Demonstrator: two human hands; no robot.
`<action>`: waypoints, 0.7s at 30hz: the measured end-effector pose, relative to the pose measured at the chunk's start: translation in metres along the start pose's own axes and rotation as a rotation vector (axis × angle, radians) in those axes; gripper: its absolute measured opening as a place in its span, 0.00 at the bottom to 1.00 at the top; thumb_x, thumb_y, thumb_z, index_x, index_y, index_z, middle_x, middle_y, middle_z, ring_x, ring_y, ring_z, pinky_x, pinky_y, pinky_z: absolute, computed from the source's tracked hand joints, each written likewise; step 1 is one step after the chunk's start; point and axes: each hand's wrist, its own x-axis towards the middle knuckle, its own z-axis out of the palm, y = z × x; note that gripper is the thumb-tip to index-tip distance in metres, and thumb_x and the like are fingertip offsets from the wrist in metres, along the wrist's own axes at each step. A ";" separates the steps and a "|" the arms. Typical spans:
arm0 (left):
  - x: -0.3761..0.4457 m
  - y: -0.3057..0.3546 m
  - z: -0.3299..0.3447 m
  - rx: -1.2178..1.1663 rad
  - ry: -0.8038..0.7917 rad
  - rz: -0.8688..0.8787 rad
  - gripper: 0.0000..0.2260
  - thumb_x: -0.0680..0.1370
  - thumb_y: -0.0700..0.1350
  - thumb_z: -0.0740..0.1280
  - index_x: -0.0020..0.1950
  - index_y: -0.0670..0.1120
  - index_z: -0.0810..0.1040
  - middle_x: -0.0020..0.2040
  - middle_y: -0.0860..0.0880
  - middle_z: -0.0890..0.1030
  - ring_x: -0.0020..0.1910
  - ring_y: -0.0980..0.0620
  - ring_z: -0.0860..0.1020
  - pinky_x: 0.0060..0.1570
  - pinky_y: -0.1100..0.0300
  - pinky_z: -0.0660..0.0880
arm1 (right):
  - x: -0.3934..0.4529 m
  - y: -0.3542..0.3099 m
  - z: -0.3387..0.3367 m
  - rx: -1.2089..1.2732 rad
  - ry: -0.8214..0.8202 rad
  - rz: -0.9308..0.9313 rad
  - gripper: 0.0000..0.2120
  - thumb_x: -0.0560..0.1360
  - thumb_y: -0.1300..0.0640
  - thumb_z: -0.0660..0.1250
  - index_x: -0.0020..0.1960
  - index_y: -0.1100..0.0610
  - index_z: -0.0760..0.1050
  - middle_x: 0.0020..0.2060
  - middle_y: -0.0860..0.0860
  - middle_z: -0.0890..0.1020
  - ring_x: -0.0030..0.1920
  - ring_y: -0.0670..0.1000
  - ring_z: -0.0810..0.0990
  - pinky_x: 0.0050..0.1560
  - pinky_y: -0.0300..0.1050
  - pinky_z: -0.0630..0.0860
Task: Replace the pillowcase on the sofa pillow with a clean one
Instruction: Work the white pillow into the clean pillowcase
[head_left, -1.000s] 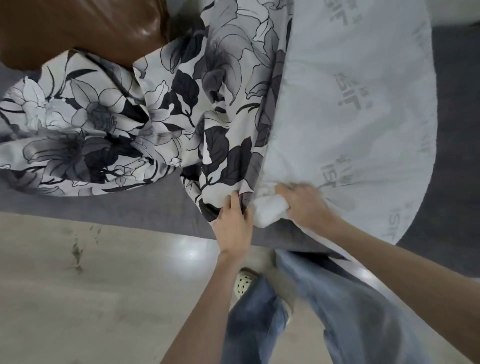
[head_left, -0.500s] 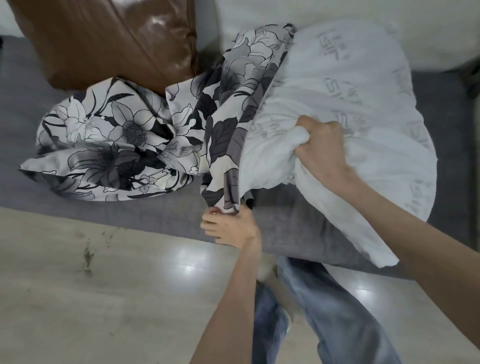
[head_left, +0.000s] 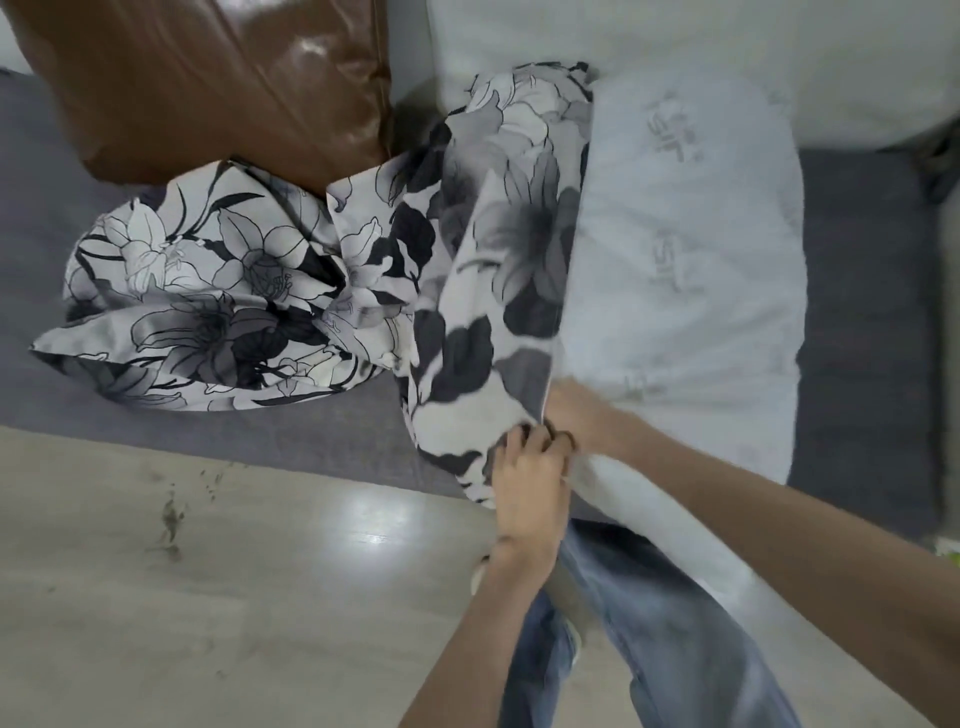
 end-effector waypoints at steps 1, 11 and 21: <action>-0.001 0.001 0.007 -0.025 -0.124 -0.053 0.15 0.65 0.31 0.64 0.47 0.46 0.77 0.45 0.48 0.80 0.49 0.44 0.76 0.43 0.50 0.76 | -0.009 0.007 0.015 0.010 -0.112 -0.063 0.11 0.69 0.64 0.57 0.33 0.60 0.75 0.35 0.60 0.81 0.41 0.56 0.82 0.31 0.36 0.70; 0.090 -0.008 0.017 -0.181 -0.024 -0.239 0.10 0.70 0.39 0.65 0.48 0.43 0.66 0.46 0.47 0.72 0.47 0.44 0.72 0.39 0.49 0.73 | -0.012 0.140 -0.050 0.441 0.418 0.374 0.14 0.71 0.66 0.70 0.56 0.61 0.77 0.50 0.58 0.80 0.50 0.57 0.79 0.50 0.37 0.69; 0.216 0.008 0.029 0.102 -0.052 -0.186 0.21 0.67 0.41 0.65 0.60 0.44 0.67 0.54 0.44 0.72 0.50 0.41 0.72 0.41 0.48 0.73 | 0.020 0.292 -0.107 0.632 0.500 0.997 0.36 0.67 0.47 0.73 0.70 0.46 0.60 0.68 0.58 0.64 0.68 0.59 0.64 0.65 0.60 0.68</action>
